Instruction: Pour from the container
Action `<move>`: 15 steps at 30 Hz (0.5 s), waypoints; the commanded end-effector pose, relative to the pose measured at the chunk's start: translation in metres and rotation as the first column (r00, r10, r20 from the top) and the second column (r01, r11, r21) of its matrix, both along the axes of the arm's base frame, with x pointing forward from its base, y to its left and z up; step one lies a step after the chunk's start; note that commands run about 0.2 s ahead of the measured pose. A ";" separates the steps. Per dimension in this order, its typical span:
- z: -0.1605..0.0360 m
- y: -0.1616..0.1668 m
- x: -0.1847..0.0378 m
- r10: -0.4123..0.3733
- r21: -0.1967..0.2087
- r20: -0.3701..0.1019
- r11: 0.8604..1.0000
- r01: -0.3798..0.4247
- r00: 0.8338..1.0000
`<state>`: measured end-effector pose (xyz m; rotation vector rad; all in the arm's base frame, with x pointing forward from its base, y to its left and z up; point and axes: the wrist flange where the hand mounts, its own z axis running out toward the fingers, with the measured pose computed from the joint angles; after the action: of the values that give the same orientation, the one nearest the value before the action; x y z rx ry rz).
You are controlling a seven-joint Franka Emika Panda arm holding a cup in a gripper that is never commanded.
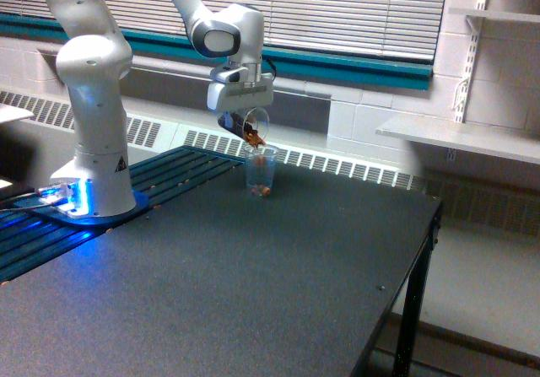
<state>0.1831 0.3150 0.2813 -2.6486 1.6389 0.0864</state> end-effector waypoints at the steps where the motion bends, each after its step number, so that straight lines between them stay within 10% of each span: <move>1: 0.001 -0.001 0.003 0.045 0.009 -0.011 0.999 -0.045 0.999; 15: 0.001 -0.002 0.003 0.069 0.015 -0.021 0.998 -0.069 0.997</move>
<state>0.1834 0.3133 0.2803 -2.6888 1.5820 0.1143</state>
